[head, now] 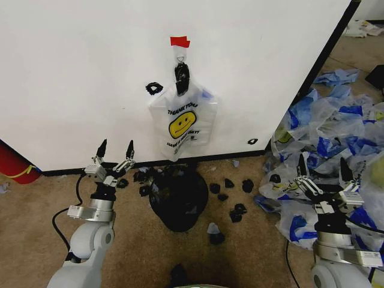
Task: Pick up the garbage bag from the wall and place it over the trash bin.
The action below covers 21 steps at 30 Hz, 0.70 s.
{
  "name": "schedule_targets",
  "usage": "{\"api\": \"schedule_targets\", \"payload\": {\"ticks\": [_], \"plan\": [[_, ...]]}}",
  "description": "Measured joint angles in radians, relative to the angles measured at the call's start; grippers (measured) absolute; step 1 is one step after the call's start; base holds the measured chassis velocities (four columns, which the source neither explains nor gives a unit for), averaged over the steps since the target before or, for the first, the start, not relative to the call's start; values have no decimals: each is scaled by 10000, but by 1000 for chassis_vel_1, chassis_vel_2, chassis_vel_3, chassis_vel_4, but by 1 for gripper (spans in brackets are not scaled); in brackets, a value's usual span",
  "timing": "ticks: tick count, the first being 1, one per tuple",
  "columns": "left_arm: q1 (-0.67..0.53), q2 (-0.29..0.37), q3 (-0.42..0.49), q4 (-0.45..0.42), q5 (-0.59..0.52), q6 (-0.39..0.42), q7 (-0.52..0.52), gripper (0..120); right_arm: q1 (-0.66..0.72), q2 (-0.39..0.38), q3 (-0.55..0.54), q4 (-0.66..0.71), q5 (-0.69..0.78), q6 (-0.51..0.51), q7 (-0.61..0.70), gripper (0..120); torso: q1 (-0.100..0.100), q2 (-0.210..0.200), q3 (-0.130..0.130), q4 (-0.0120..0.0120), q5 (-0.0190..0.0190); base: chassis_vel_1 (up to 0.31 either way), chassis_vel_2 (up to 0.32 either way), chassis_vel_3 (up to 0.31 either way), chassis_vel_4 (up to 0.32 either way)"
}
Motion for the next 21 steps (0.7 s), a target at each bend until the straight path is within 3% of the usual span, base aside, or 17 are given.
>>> {"api": "schedule_targets", "payload": {"ticks": [10, 16, 21], "plan": [[-100, -40, 253, 172, 97, -54, -11, 100, 568, -872, -1120, -112, 1875, -755, 173, 100, 0, 0, 0, -3, -1, 0, 0, 0, 0], [-37, -16, 279, 212, 127, 37, -163, 100, 1866, -1662, -2188, -980, 3854, -1129, 210, 100, 0, 0, 0, 0, 1, 0, 0, 0, 0], [156, 43, 188, 107, 202, 112, -209, 100, 3159, -1842, -3239, -1656, 5477, -1366, 189, 100, 0, 0, 1, -1, -1, 0, 0, 0, 0]]}}
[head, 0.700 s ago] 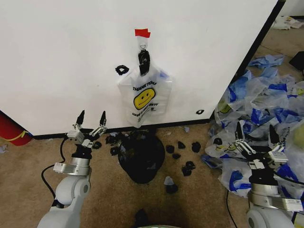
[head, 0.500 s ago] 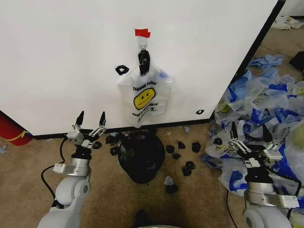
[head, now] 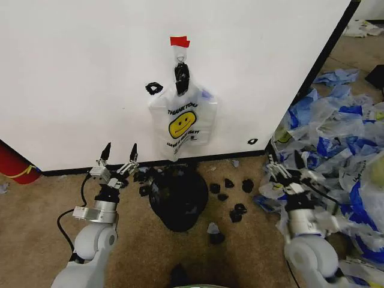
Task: Pick up the garbage bag from the wall and place it over the trash bin.
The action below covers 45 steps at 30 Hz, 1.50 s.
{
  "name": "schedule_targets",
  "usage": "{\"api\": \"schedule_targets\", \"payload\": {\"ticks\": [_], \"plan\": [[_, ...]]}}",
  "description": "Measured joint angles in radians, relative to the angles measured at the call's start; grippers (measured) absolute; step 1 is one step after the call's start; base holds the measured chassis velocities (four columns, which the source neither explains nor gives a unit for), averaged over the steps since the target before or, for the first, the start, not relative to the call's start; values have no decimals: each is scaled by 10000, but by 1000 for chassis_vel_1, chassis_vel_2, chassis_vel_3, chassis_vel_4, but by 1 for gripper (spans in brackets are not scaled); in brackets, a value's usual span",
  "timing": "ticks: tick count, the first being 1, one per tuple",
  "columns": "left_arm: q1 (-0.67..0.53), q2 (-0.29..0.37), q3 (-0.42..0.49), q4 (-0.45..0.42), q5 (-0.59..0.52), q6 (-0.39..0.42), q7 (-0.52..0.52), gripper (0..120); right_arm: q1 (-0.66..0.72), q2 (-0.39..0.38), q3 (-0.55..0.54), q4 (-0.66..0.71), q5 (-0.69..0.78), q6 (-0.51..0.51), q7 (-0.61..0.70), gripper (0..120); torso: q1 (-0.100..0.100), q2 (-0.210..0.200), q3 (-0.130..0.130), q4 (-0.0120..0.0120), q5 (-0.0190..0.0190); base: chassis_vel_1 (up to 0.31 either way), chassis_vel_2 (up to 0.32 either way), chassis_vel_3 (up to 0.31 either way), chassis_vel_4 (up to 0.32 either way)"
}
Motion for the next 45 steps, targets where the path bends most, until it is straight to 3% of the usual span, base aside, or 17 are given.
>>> {"api": "schedule_targets", "payload": {"ticks": [10, 18, 25, 27, 32, 37, 45], "plan": [[286, 246, -425, -101, 7, 17, -28, 100, 2602, 222, -2138, -1231, 1510, -196, -261, 100, 0, 0, 1, 1, 0, 0, 0, 0, 0], [444, 144, -661, -94, 116, 26, -46, 100, 3653, 495, -3201, -2067, 2095, -141, -369, 100, 0, 0, 0, -1, 0, 0, 0, 0, 0], [670, 49, -991, -222, 187, 45, -54, 100, 5380, 991, -4291, -3250, 2732, -42, -717, 100, 0, 0, 0, -1, 0, 0, 0, 0, 0], [682, 49, -1016, -241, 186, 50, -55, 100, 5469, 1027, -4333, -3311, 2755, -36, -728, 100, 0, 0, 0, 1, -1, 0, 0, 0, 0], [887, 12, -1438, -396, 188, 72, -62, 100, 6633, 2075, -4743, -4268, 3078, -25, -895, 100, 0, -1, 0, 3, -1, 0, 0, 0, 0], [1003, -63, -1730, -525, 188, 69, -63, 100, 7069, 2629, -4888, -4935, 3156, -16, -1032, 100, 0, 0, 0, 1, -1, 0, 0, 0, 0], [1204, -227, -2001, -637, 198, -26, -40, 100, 7428, 2934, -5018, -5566, 3365, 16, -1249, 100, 0, 0, 0, 0, 0, 0, 0, 0, 0]]}}
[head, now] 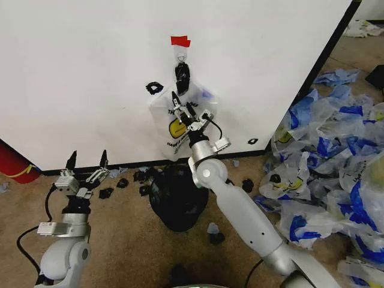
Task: Pick up the garbage bag from the wall and place it over the trash bin.
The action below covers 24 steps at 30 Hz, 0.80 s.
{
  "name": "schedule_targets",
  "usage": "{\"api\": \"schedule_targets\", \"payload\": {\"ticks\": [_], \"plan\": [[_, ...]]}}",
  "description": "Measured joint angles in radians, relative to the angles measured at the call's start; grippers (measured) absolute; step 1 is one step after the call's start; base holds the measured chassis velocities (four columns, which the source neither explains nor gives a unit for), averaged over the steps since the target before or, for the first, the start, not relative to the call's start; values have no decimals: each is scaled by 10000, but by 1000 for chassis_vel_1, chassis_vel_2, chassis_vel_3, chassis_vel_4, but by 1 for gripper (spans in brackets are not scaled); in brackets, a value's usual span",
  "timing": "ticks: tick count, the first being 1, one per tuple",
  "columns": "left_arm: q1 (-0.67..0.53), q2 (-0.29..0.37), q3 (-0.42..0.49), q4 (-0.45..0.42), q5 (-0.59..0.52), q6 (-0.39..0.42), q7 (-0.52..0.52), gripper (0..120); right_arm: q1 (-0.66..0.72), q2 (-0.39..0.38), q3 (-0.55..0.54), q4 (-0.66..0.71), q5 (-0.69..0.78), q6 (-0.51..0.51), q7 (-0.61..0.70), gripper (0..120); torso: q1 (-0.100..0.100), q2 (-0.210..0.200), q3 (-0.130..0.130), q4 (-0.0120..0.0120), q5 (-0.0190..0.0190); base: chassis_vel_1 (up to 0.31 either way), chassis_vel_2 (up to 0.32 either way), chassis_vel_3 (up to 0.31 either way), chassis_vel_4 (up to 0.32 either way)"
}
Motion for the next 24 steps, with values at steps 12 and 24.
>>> {"api": "schedule_targets", "payload": {"ticks": [12, 24], "plan": [[92, -121, -119, -60, 41, -93, 24, 100, 596, 220, 20, -713, 470, 12, -458, 100, 0, 0, 0, 0, 1, 0, 0, 0, 0], [67, -271, -37, -12, 145, -169, 42, 100, 731, 302, 35, -661, 509, 14, -481, 100, 0, 0, 0, 0, 1, 0, 0, 0, 0]]}}
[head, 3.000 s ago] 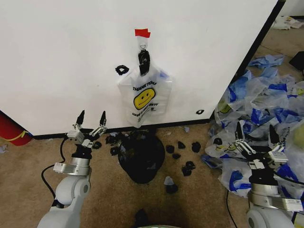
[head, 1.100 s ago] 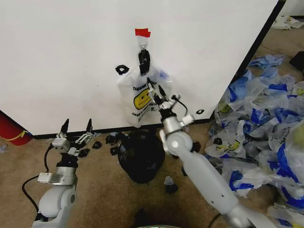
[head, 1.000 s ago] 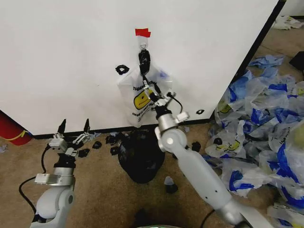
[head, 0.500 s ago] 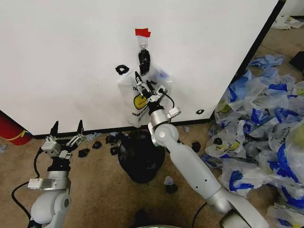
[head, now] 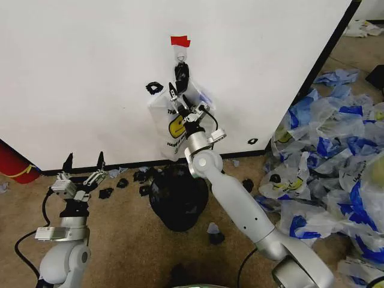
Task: Pick up the garbage bag from the wall and place it over the trash bin.
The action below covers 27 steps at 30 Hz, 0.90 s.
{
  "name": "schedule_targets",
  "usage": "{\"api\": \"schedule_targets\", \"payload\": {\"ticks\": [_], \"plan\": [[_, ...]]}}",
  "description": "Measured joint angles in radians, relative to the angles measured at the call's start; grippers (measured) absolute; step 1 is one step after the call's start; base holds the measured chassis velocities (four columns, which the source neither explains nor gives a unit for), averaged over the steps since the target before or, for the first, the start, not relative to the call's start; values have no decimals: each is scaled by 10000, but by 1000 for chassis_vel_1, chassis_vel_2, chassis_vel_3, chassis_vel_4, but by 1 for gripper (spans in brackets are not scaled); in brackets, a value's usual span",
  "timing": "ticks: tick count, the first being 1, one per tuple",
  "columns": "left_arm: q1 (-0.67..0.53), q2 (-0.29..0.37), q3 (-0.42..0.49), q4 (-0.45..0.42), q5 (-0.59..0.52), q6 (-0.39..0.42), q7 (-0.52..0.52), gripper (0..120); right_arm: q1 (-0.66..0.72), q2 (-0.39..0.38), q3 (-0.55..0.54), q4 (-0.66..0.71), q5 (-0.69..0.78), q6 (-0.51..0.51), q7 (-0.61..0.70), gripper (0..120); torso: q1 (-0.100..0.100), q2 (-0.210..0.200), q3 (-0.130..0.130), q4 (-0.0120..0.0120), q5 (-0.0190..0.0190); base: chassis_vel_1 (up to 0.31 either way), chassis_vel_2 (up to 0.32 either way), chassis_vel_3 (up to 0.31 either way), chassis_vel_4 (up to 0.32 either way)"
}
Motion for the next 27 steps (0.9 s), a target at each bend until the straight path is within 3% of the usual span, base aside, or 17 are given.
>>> {"api": "schedule_targets", "payload": {"ticks": [27], "plan": [[35, -143, 149, 119, 168, -127, 13, 100, 148, 44, -93, 254, 92, -33, 109, 97, 0, 0, 0, 1, 0, 0, 0, 0, 0]]}}
